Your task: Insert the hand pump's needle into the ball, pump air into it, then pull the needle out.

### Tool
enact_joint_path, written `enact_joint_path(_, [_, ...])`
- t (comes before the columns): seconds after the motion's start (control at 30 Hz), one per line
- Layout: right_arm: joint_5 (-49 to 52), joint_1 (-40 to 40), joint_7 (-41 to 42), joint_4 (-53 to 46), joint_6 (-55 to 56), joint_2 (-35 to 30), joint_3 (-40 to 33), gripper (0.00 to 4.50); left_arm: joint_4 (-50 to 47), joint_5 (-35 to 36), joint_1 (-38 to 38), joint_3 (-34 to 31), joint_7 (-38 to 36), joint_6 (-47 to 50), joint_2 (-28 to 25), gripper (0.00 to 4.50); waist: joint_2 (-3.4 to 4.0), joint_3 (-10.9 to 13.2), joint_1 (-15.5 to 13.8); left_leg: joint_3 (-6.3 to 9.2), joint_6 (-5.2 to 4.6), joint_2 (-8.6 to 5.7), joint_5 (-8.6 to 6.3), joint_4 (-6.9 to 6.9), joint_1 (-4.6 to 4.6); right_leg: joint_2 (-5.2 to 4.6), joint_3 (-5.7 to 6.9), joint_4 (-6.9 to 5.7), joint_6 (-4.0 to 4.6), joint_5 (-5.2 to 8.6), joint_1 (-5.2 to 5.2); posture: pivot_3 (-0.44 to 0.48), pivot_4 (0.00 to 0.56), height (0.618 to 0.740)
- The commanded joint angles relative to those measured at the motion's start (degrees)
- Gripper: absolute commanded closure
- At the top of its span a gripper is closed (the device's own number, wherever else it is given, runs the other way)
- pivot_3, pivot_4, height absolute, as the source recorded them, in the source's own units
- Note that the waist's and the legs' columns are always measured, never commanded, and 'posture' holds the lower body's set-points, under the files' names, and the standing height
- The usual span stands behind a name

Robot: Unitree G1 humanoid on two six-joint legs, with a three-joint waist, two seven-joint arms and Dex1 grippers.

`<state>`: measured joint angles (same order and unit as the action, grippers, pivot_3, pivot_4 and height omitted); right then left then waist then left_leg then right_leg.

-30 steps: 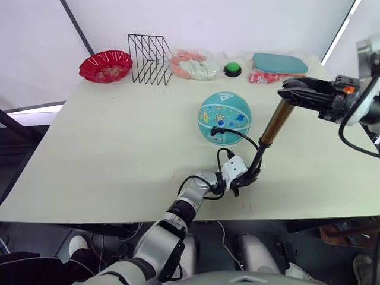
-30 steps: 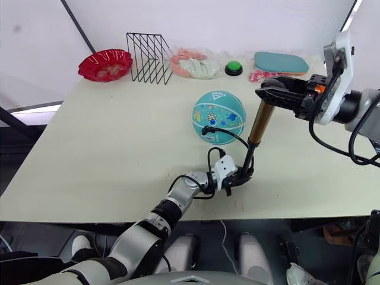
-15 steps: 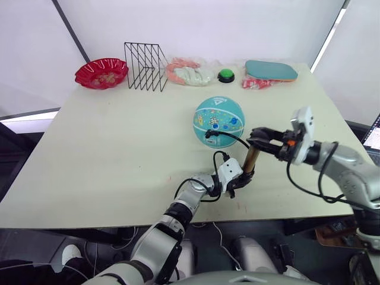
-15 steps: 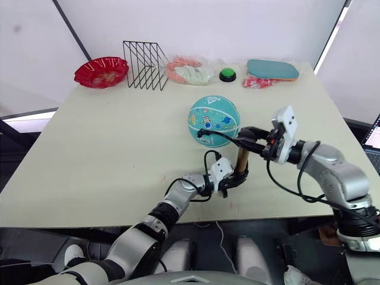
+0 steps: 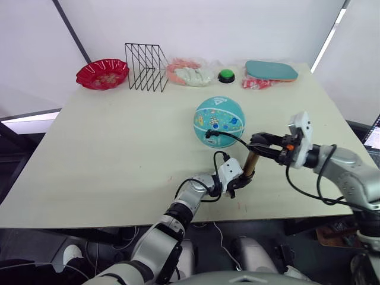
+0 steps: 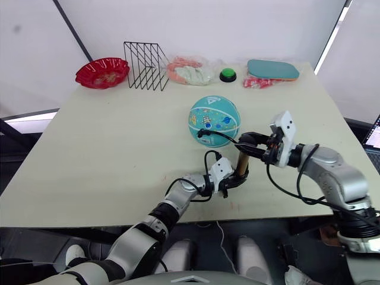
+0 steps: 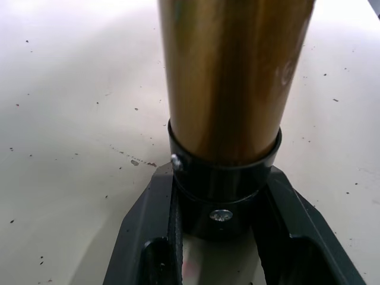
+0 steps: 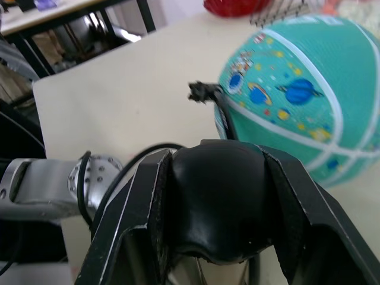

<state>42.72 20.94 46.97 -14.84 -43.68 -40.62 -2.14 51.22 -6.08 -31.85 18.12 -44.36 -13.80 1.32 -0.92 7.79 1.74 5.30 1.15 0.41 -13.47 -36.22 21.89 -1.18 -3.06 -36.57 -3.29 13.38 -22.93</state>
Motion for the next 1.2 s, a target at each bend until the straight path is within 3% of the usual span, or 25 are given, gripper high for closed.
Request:
enact_joint_path(0.03, [6.7, 4.9, -1.4, -4.9, -5.5, -3.4, -7.3, 2.86, 4.0, -1.0, 2.3, 0.5, -0.3, 2.1, -0.8, 3.44, 0.17, 0.2, -0.2, 0.00, 0.00, -0.02, 0.00, 0.00, 0.04, -0.03, -0.01, 0.01, 0.00, 0.00, -0.04, 0.000, 0.150, 0.740])
enact_joint_path(0.2, [20.3, 16.4, -5.5, -5.9, -14.8, -9.8, -16.7, 2.86, 4.3, -0.9, 2.5, 0.7, -0.5, 1.9, -0.6, 3.44, 0.46, 0.9, -1.0, -0.06, -0.03, -0.15, 0.01, -0.09, 0.47, -0.17, -0.02, -0.01, -0.29, -0.17, -0.42, 0.000, 0.150, 0.740])
enact_joint_path(0.47, [25.6, 21.0, -8.5, -4.7, -18.5, -12.0, -17.3, 2.86, 3.9, -0.7, 2.7, 0.8, -0.9, 1.9, -0.7, 3.45, 0.32, 0.9, -1.0, -0.03, -0.03, -0.15, 0.02, -0.12, 0.74, -0.19, 0.02, 0.00, -0.29, -0.18, -0.62, 0.000, 0.150, 0.740])
enact_joint_path(0.77, [13.3, 7.7, -5.2, -6.4, -9.8, -6.1, -6.6, 2.86, 2.6, -0.7, 3.2, 1.0, -0.9, 2.3, -1.2, 3.45, 0.17, 0.7, -0.5, -0.11, -0.03, -0.05, 0.01, -0.12, 0.43, -0.11, -0.01, -0.05, -0.30, -0.18, -0.45, 0.000, 0.150, 0.740])
enact_joint_path(0.9, [1.6, 0.7, -0.9, -0.3, -0.8, -3.3, 2.9, 2.86, 1.9, -0.7, 3.4, 1.2, -0.8, 2.7, -1.4, 3.45, -0.23, 0.4, 0.1, -0.11, -0.02, 0.14, 0.00, 0.00, -0.08, 0.09, 0.00, -0.05, -0.04, -0.01, -0.08, 0.000, 0.150, 0.740])
enact_joint_path(1.0, [-3.8, -1.2, 0.9, 4.0, 4.0, -1.1, 6.9, 2.86, 1.7, -0.7, 3.5, 1.2, -0.6, 2.9, -1.3, 3.45, -0.12, 0.2, 0.6, -0.11, -0.01, 0.19, 0.00, 0.00, -0.20, 0.13, 0.00, -0.06, -0.04, -0.01, 0.06, 0.000, 0.150, 0.740])
enact_joint_path(1.1, [-11.4, -4.4, 1.9, 12.9, 10.0, 3.1, 13.7, 2.86, 1.5, -0.7, 3.5, 1.2, -0.4, 3.0, -1.3, 3.45, -0.32, -0.2, 0.7, -0.08, -0.01, 0.23, 0.00, 0.02, -0.31, 0.18, 0.03, -0.06, -0.04, -0.01, 0.16, 0.000, 0.150, 0.740])
enact_joint_path(1.2, [-12.8, -5.1, 1.9, 14.2, 11.7, 5.1, 14.5, 2.86, 1.6, -0.7, 3.2, 1.1, -0.2, 3.1, -1.3, 3.45, -0.34, -0.4, 0.7, -0.03, -0.01, 0.24, 0.00, 0.03, -0.37, 0.19, 0.05, -0.06, -0.02, 0.00, 0.22, 0.000, 0.150, 0.740])
